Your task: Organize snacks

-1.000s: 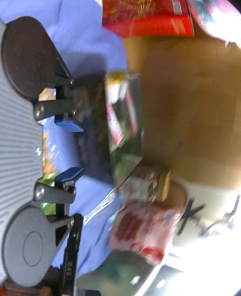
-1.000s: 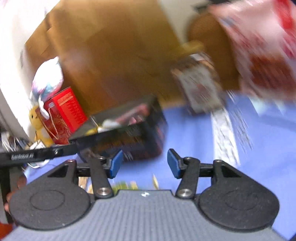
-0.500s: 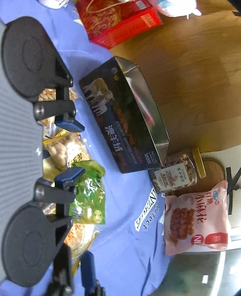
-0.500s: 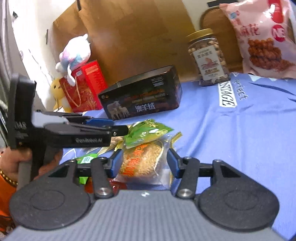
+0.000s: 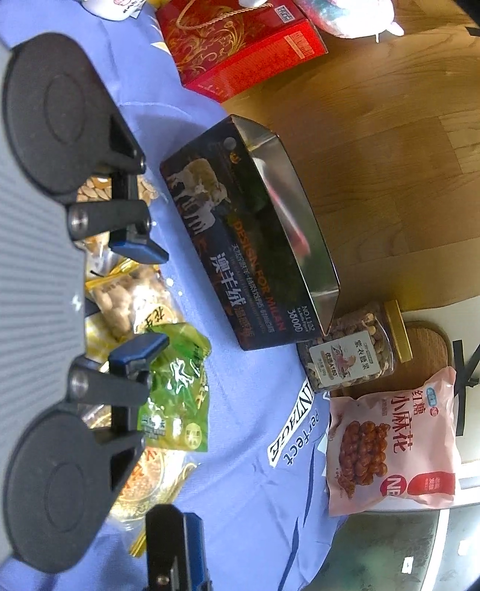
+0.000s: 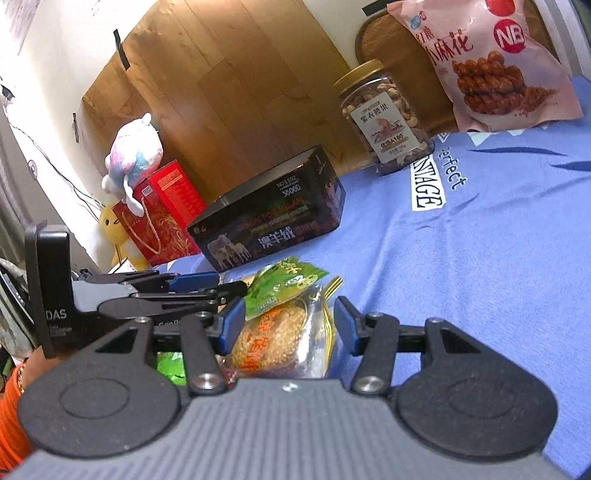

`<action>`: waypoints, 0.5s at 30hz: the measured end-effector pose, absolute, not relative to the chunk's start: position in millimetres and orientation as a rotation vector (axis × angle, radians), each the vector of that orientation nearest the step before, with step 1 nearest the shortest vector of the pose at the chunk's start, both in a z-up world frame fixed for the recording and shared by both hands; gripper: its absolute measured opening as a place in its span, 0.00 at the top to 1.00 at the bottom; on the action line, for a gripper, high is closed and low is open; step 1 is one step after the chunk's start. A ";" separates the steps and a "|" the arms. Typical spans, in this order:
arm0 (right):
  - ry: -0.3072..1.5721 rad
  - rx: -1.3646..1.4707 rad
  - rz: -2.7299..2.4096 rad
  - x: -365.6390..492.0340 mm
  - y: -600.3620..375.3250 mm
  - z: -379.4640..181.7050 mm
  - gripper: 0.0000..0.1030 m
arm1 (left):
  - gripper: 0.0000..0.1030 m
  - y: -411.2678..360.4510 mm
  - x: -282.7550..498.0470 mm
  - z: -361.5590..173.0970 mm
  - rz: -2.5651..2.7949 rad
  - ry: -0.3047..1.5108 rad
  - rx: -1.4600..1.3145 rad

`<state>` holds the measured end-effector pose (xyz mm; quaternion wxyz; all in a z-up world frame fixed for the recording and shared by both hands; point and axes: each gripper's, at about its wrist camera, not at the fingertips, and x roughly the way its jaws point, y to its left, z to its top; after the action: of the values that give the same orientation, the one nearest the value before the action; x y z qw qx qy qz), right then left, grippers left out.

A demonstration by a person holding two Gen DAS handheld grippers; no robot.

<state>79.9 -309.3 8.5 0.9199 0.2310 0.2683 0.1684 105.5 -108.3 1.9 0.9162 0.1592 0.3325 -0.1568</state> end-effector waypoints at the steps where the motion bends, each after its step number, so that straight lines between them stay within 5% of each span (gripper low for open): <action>1: 0.556 0.481 0.353 82.3 -309.5 8.0 0.46 | 0.59 -107.5 107.1 1.6 -0.325 0.688 0.321; 15: 0.688 0.560 0.411 140.7 -309.8 -13.6 0.48 | 0.56 -92.6 129.3 -4.1 -0.333 0.722 0.229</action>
<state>140.7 -309.8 -13.6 0.8830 0.2688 0.3303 0.1972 129.3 -92.6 -4.1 0.9157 0.1112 0.3507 -0.1617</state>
